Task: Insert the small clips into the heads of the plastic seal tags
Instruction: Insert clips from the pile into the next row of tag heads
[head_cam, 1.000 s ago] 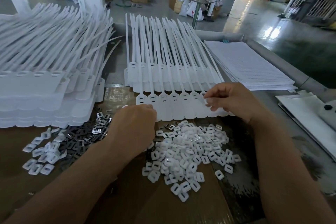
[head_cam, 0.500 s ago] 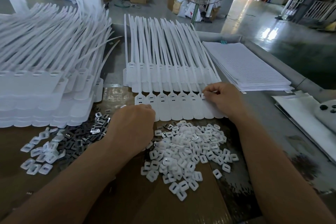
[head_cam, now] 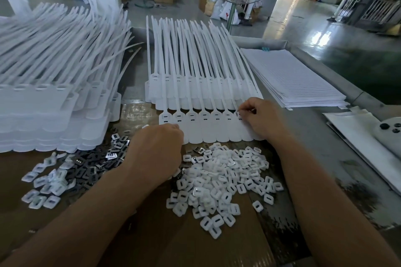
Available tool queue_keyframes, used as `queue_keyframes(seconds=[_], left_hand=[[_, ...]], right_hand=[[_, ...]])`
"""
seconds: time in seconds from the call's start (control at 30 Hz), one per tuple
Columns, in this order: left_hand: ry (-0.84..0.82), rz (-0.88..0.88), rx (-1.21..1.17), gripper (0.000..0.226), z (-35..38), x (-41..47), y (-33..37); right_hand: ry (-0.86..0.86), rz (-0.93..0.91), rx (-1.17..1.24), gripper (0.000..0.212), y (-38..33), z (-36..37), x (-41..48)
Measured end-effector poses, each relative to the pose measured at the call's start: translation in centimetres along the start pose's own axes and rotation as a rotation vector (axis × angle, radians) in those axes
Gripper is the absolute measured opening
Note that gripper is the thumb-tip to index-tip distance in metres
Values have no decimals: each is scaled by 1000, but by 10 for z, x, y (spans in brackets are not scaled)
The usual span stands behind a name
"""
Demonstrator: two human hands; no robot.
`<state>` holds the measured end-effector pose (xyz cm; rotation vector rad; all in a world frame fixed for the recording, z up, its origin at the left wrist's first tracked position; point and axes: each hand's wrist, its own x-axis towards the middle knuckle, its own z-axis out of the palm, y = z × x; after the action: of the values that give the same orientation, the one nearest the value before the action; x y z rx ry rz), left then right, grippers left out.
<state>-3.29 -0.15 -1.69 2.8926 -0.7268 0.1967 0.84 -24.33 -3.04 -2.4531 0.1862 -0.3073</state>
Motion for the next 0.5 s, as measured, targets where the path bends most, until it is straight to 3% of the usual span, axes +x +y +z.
queue_keyframes(seconds=[0.5], left_hand=[[21, 6, 17, 23, 1, 0, 0]], right_hand=[[28, -4, 16, 30, -2, 0, 1]])
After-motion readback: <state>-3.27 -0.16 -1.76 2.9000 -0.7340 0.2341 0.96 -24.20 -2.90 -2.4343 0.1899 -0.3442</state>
